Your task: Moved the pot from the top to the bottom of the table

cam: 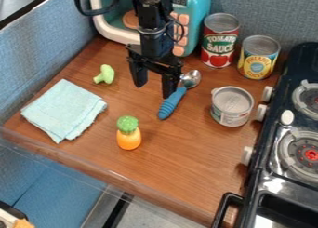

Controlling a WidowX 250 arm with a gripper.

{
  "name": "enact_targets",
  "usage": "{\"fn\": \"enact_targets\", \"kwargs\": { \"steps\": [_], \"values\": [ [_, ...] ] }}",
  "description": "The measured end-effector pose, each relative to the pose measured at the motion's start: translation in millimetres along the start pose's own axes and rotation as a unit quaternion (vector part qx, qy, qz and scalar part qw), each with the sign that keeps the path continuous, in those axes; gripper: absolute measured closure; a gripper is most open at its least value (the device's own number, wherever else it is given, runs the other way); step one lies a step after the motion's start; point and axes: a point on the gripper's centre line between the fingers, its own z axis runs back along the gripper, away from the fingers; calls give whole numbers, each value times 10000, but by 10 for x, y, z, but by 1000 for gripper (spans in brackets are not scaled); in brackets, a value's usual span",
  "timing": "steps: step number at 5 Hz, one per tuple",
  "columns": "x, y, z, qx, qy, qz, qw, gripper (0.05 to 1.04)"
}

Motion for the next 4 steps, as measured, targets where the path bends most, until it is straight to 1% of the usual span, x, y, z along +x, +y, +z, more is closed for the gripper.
{"fn": "enact_targets", "kwargs": {
  "steps": [1,3,4],
  "values": [
    [-41,-10,-141,-51,201,39,9998,84],
    [578,-589,-9,44,-166,-239,9996,84],
    [823,-686,57,121,-349,-181,9992,83]
  ]
}}
